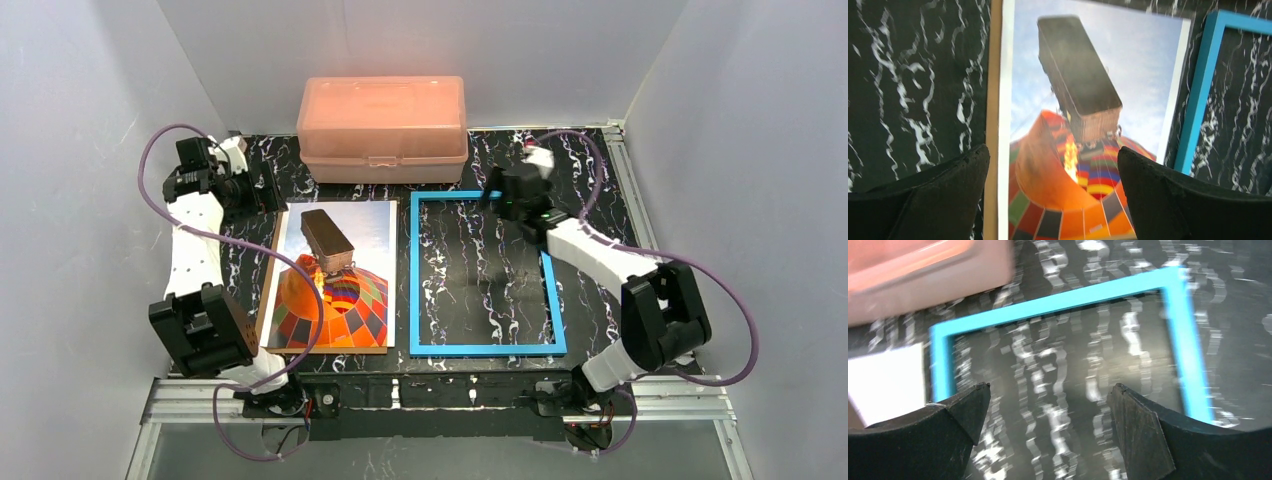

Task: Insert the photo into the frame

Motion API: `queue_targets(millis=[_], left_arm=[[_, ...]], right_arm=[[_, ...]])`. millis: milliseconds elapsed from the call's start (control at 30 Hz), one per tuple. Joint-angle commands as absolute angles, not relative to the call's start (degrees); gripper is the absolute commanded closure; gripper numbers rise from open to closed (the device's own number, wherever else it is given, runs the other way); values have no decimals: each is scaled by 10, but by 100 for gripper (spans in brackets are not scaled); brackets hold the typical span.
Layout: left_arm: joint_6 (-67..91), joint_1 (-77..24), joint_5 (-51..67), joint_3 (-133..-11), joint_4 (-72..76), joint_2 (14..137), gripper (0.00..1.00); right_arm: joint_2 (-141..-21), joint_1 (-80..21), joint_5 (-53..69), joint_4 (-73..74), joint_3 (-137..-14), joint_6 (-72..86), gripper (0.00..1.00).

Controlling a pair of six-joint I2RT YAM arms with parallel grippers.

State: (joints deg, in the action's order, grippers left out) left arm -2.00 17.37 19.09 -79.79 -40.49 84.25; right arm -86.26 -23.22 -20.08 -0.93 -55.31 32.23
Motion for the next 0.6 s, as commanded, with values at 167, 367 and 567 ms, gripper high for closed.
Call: queue_targets(millis=[167, 367, 567], left_arm=[[-28, 191, 221, -866, -603, 833, 2], [-36, 192, 191, -862, -620, 806, 3], [-36, 192, 194, -845, -631, 792, 3]], right_arm=[[-878, -362, -141, 30, -616, 297, 1], [-1001, -475, -264, 190, -735, 274, 1], [-1073, -532, -296, 209, -772, 317, 9]])
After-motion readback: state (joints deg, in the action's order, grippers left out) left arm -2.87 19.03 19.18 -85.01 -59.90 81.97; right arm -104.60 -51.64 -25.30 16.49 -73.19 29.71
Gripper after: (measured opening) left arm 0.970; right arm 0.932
